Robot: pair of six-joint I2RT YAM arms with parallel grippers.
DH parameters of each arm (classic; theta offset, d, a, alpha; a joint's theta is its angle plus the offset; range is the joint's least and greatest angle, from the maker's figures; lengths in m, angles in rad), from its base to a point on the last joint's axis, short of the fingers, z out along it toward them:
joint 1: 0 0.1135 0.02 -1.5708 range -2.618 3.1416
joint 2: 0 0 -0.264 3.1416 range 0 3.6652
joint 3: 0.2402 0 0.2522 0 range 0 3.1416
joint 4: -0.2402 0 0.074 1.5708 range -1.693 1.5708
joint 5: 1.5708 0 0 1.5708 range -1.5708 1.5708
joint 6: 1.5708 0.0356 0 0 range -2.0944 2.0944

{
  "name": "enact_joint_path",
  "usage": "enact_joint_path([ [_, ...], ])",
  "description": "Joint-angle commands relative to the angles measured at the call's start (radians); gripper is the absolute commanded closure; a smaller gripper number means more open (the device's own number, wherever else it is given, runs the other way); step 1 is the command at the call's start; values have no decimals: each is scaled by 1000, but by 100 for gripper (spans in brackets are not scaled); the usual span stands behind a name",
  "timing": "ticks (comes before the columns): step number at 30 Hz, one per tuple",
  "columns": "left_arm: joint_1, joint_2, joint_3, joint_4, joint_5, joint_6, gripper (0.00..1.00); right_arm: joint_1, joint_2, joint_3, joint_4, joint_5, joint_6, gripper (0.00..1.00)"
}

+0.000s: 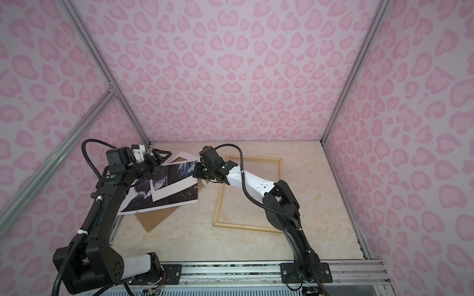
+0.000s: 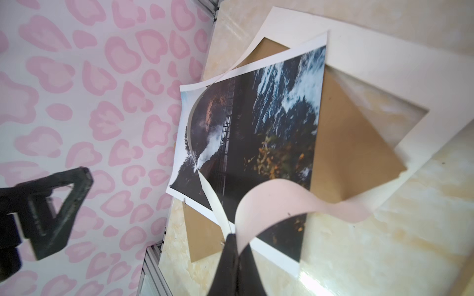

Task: Put the photo into the frame
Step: 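Grasp the white paper mat edge with the right gripper and lift it, then carry the white mat with the right gripper and lay it over the wooden frame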

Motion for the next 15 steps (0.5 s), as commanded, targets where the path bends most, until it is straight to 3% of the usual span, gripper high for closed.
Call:
enact_joint_path([
  [1,0,-25,13,-83,-26,52,3,-7,-6,59,-136,-3,-71,100],
  [7,0,-41,-23,-77,37,52,3,-63,87,314,-278,-79,-64,100],
  [15,2,-52,2,-94,51,58,3,-85,119,319,-241,-126,-61,100],
])
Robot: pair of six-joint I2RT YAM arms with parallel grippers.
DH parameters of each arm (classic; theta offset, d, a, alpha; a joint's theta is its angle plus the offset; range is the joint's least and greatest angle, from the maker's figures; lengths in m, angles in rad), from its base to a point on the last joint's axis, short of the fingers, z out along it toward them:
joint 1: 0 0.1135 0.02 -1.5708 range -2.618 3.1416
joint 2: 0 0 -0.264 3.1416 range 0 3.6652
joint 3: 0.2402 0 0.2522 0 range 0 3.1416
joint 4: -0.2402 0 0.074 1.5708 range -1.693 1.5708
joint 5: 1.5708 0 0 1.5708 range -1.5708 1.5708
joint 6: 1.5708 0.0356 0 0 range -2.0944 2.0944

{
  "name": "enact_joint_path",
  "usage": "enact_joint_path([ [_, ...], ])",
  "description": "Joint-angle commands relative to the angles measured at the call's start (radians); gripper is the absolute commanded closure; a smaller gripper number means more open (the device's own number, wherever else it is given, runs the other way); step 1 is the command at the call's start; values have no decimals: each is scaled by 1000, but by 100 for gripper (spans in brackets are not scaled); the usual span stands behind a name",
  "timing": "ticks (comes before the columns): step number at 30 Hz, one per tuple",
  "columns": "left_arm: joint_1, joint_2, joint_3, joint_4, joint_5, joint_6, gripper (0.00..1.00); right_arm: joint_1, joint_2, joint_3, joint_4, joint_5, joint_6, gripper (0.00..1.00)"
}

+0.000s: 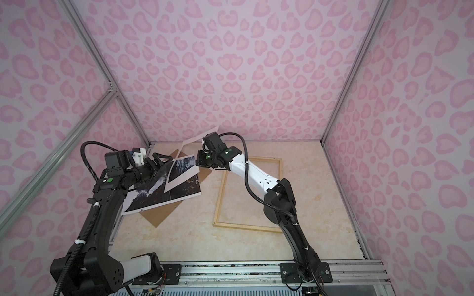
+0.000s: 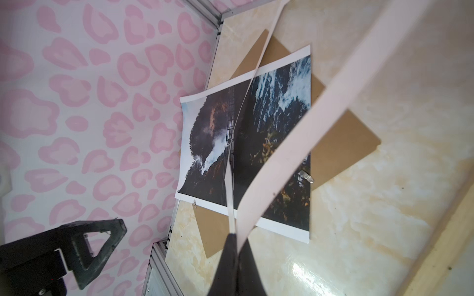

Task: Put the photo into the frame
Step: 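Carry the white mat with the right gripper and lay it over the wooden frame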

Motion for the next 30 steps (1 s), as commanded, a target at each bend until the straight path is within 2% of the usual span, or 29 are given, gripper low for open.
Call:
enact_joint_path([
  [1,1,-1,21,-3,18,13,3,-14,15,26,-27,-24,-23,100],
  [5,1,-1,16,11,19,2,3,-34,5,73,-90,-21,-35,100],
  [8,1,-11,7,14,14,8,3,-62,-42,10,-109,-11,-31,100],
  [12,1,-29,-16,-2,24,35,3,-100,-193,-272,-25,-41,-34,100],
  [15,-6,-48,-58,5,22,43,3,-136,-367,-570,83,-36,-36,100],
  [20,-41,-48,-115,12,23,66,3,-247,-623,-986,183,-60,-38,100],
  [24,-75,-35,-142,21,28,79,3,-341,-754,-1161,169,-75,-74,100],
  [30,-145,-51,-151,28,48,107,3,-472,-849,-1305,126,-154,-147,100],
])
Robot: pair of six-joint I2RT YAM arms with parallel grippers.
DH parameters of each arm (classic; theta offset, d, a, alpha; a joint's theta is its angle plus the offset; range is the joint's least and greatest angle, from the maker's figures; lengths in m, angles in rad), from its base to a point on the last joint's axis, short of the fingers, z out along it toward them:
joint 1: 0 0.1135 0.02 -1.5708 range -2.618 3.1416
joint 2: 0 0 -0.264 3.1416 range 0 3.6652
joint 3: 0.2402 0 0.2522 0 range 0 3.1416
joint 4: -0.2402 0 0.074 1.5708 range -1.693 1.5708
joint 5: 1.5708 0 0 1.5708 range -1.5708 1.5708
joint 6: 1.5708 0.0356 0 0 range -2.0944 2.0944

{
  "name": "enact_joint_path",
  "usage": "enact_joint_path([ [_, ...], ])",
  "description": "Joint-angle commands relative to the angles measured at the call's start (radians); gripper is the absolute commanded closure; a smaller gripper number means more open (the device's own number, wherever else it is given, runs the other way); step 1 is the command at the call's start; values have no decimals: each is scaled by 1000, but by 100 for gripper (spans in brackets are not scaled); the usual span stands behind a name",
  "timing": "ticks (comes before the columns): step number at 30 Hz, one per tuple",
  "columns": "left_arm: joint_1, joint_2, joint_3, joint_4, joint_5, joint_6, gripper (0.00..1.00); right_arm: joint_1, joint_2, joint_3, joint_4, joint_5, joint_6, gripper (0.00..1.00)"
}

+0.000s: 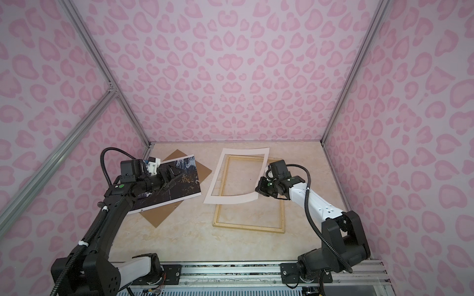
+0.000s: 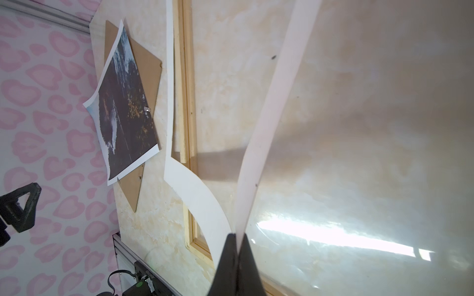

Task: Put the photo into the frame
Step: 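Carry the white mat with the right gripper and lay it over the wooden frame, then press the mat's near edge down inside the wooden frame with the right gripper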

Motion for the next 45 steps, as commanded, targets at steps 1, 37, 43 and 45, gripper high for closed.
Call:
enact_joint_path([
  [1,-40,-15,3,33,37,33,3,-45,-27,-47,-30,-48,-78,100],
  [37,-132,99,-71,97,-12,108,3,-113,-342,-60,-358,-22,-160,100],
  [43,-134,98,-71,99,-2,107,3,-130,-250,-123,-364,-62,-218,100],
  [45,-134,90,-72,99,-2,107,3,-130,-231,-129,-388,-47,-240,100],
])
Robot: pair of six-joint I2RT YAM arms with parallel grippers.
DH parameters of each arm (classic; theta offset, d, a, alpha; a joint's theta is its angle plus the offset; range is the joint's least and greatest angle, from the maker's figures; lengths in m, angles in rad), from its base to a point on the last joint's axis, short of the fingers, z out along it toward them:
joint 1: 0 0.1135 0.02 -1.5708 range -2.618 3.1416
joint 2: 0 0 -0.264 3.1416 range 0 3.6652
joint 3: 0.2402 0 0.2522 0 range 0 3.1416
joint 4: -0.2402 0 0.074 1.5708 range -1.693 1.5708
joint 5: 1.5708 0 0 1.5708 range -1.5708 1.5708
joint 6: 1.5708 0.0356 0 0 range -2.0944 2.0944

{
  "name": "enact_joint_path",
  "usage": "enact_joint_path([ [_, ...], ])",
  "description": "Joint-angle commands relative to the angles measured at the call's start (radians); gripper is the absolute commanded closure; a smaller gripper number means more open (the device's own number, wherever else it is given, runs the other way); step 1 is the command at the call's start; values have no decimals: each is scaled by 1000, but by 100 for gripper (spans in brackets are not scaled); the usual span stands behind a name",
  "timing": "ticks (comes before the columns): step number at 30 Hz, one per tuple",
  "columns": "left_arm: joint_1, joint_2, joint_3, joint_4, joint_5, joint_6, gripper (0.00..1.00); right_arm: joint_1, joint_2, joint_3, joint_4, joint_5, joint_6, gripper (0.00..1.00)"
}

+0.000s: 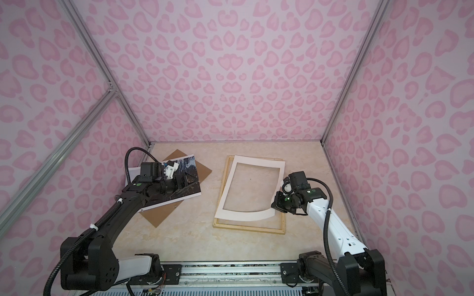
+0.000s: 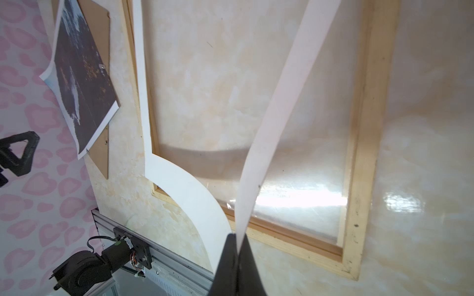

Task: Put the photo into the frame
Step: 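Press the mat's near edge down inside the wooden frame with the right gripper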

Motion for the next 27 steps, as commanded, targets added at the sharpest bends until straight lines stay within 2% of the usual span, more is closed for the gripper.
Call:
enact_joint_path([
  [1,-1,-16,-3,18,13,10,3,1,23,-17,-43,2,-61,100],
  [7,-18,-24,3,17,15,6,3,2,50,4,-98,82,-95,100],
  [14,-21,-28,-7,17,12,5,3,13,53,36,-67,162,-72,100],
  [27,-24,-17,-11,16,5,6,3,13,102,19,58,106,11,100],
])
